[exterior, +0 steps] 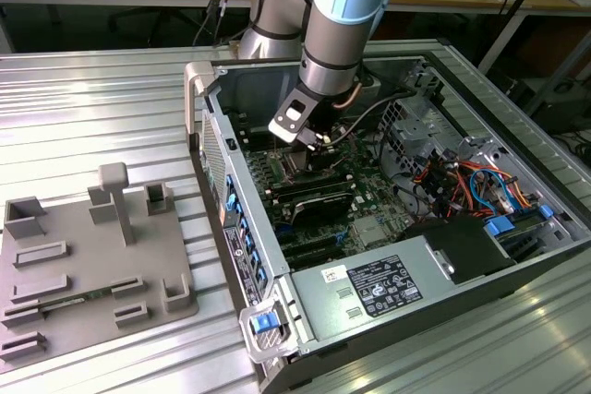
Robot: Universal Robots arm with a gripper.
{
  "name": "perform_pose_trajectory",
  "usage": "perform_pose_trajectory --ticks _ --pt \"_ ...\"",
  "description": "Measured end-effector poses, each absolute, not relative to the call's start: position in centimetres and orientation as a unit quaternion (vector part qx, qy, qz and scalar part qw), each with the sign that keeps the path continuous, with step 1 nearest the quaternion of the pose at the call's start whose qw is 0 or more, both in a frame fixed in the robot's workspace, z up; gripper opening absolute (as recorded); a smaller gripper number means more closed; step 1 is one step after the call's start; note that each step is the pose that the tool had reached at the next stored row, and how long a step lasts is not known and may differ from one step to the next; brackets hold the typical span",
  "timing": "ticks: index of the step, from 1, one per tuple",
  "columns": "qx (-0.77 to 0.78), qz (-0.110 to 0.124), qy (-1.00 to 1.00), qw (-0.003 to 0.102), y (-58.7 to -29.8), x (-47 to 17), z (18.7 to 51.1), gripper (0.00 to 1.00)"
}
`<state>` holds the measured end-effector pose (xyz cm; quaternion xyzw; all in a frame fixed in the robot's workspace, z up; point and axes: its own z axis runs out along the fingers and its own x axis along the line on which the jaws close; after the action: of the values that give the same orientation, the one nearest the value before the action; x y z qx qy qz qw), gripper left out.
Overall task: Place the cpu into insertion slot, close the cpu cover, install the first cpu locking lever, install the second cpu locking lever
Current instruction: 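Place the cpu into insertion slot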
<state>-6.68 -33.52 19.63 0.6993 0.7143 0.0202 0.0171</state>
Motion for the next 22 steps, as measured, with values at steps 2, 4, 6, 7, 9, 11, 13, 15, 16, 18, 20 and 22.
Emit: perform_pose_trajectory --ticks 2,4,6,7,9,11,13,15,16,18,20,22 --pt "0.699 0.020 0.714 0.017 -33.51 -6.68 19.55 0.55" --pt "0.699 0.020 0.714 0.017 -33.52 -6.67 19.49 0.55" --pt "0.699 0.020 0.715 0.017 -33.52 -6.67 19.46 0.55" --pt "0.698 0.020 0.715 0.017 -33.51 -6.66 19.45 0.55" --pt "0.697 0.020 0.716 0.017 -33.51 -6.66 19.45 0.55" --pt "0.697 0.020 0.716 0.017 -33.52 -6.66 19.44 0.55" --pt "0.697 0.020 0.716 0.017 -33.52 -6.66 19.44 0.55" --pt "0.697 0.020 0.716 0.017 -33.52 -6.66 19.44 0.55" --pt "0.697 0.020 0.716 0.017 -33.52 -6.66 19.44 0.55" --pt "0.697 0.020 0.716 0.017 -33.52 -6.66 19.43 0.55" --pt "0.697 0.020 0.716 0.017 -33.52 -6.66 19.43 0.55" --pt "0.697 0.020 0.716 0.017 -33.52 -6.66 19.43 0.55"
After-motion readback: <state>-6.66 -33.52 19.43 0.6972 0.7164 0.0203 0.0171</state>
